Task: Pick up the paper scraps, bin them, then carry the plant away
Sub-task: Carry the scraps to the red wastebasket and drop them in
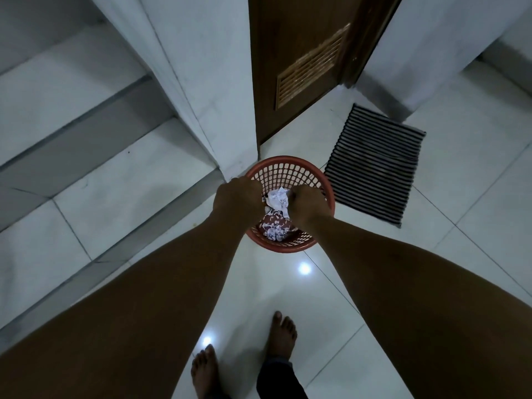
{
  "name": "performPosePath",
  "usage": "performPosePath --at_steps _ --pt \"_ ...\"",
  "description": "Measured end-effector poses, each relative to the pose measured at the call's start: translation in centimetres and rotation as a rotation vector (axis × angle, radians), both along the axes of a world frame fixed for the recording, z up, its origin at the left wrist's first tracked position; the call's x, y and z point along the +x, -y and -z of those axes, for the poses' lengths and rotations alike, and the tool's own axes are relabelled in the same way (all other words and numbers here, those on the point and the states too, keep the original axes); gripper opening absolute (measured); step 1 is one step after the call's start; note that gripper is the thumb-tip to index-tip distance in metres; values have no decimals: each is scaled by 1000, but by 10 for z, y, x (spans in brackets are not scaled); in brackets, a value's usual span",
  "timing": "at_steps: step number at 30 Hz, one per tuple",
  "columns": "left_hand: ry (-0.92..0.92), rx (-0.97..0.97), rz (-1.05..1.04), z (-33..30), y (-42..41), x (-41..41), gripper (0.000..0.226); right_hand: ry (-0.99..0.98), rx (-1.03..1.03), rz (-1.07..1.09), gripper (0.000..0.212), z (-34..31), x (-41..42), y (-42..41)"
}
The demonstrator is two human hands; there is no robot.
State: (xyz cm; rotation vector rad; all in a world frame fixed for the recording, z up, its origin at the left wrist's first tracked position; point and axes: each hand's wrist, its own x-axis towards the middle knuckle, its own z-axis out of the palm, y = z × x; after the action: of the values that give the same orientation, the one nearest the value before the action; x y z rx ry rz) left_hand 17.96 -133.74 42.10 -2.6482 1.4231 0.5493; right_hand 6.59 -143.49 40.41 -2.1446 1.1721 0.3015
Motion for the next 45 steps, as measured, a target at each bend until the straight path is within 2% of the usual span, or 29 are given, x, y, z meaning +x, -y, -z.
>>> performPosePath --at_steps 7,16,21,28,32,36,45 --pt "1 -13 7 -37 4 -1 46 27 -115 -79 25 -34 3 7" --pt "-3 27 -12 -94 12 2 46 59 -130 -100 20 -87 6 16" --pt "-7 8 -24 -122 15 0 44 21 -113 -162 33 -114 9 23" --pt "-22 5 -87 -165 2 -6 47 -55 -98 -258 34 -159 12 22" --pt "-8 -35 -135 -210 -9 -7 37 -70 -83 -315 29 -199 14 15" --pt "22 17 -168 -267 -26 -14 31 -100 -95 -333 19 -252 13 -3" --pt "100 36 -175 -387 -119 -35 29 -145 -268 -420 27 -372 -13 -95"
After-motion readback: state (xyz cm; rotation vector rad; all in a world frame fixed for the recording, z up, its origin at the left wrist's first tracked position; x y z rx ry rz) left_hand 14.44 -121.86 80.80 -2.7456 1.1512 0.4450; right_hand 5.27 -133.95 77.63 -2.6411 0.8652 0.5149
